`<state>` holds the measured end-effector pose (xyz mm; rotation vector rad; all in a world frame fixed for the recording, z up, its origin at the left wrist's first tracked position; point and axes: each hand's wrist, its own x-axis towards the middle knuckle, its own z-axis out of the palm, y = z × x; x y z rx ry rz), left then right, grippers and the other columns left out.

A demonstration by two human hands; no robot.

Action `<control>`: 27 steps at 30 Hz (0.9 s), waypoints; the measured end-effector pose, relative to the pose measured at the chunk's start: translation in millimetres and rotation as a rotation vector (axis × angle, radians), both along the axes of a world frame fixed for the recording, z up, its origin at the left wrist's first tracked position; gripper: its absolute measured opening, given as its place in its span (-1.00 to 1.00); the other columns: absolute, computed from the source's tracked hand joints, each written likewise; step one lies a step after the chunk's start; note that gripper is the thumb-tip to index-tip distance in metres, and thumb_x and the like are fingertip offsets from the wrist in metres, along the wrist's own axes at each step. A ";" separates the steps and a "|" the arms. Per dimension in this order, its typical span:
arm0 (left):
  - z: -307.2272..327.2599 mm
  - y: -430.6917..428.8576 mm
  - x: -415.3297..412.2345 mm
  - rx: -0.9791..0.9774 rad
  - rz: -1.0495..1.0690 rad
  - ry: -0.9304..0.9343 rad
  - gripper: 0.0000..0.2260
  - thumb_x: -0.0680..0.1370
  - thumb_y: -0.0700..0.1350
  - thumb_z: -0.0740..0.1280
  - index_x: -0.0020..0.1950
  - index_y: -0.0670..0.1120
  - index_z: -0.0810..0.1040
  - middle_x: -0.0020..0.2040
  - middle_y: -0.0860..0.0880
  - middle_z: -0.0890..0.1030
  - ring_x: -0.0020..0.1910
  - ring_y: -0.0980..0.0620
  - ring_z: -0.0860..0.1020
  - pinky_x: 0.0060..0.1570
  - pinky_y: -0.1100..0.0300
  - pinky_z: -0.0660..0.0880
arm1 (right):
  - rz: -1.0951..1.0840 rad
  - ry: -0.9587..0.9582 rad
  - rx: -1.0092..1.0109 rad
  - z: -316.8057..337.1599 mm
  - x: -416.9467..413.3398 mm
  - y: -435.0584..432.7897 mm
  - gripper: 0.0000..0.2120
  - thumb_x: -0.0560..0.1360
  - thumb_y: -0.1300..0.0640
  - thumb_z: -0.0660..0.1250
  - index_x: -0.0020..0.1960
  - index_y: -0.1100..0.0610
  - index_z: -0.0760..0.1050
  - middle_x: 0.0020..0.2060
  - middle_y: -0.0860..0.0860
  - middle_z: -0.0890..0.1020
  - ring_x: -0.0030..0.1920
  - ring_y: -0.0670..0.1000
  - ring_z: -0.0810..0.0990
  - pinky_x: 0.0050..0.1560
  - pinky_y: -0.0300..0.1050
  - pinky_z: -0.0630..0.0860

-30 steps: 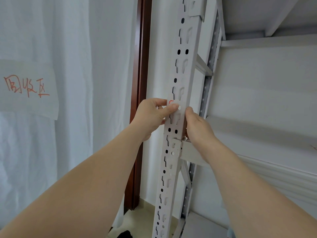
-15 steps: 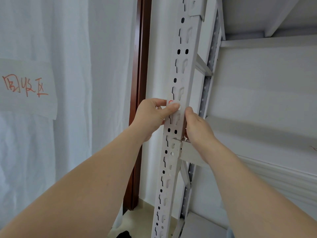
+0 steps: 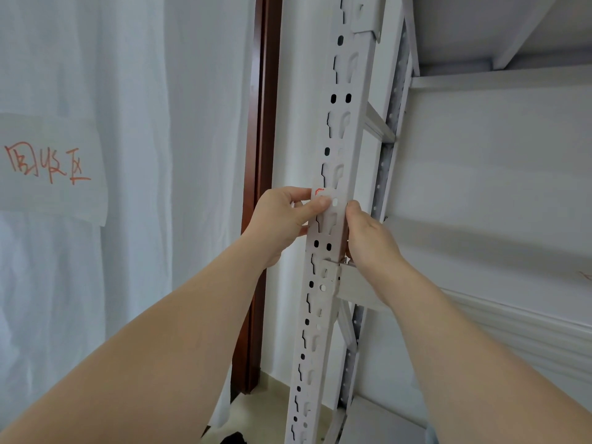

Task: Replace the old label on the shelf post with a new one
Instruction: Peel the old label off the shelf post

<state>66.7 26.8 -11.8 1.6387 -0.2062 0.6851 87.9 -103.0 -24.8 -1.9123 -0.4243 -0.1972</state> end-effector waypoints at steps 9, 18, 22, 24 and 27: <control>-0.1 -0.4 4.7 -0.021 0.009 -0.004 -0.73 0.47 -0.05 0.44 0.07 -0.20 0.64 -0.33 0.06 0.46 -0.30 0.16 0.54 -0.12 0.22 0.61 | 0.001 0.018 -0.001 0.0 1.5 0.5 -0.42 0.37 -0.33 -0.13 -0.02 -0.01 0.50 -0.05 0.00 0.56 0.04 0.13 0.50 0.34 0.28 0.43; -5.0 3.5 1.1 -0.073 -0.083 0.009 -0.86 0.50 -0.13 0.40 0.04 -0.06 0.65 -0.28 0.10 0.58 0.11 -0.06 0.60 0.01 0.18 0.59 | 0.004 0.015 -0.006 -0.4 1.0 -0.8 -0.41 0.38 -0.34 -0.13 -0.08 0.01 0.53 -0.11 -0.01 0.60 0.04 0.15 0.55 0.31 0.27 0.45; -5.8 3.9 0.9 -0.078 -0.103 0.014 -0.79 0.48 -0.15 0.42 0.11 -0.10 0.64 -0.32 0.18 0.62 0.11 0.02 0.59 -0.04 0.27 0.59 | 0.005 0.023 0.016 -0.2 -2.1 -0.8 -0.56 0.43 -0.31 -0.11 -0.23 -0.07 0.43 -0.19 -0.05 0.51 -0.03 0.11 0.48 0.33 0.28 0.44; -4.6 3.3 1.2 -0.080 -0.102 0.021 -0.76 0.46 -0.16 0.45 0.13 -0.12 0.63 -0.24 0.11 0.63 0.05 0.07 0.61 -0.11 0.32 0.58 | 0.007 0.027 0.025 0.3 -3.0 -0.6 -0.57 0.44 -0.30 -0.10 -0.24 -0.08 0.41 -0.21 -0.06 0.50 -0.04 0.11 0.47 0.33 0.28 0.44; -3.3 2.0 0.7 -0.095 -0.100 0.040 -0.74 0.45 -0.17 0.46 0.13 -0.14 0.63 -0.24 0.05 0.62 -0.20 0.15 0.65 -0.17 0.35 0.57 | 0.008 0.033 0.018 1.0 -1.4 -0.3 -0.54 0.39 -0.32 -0.11 -0.21 -0.08 0.44 -0.14 -0.03 0.53 -0.01 0.11 0.48 0.33 0.28 0.44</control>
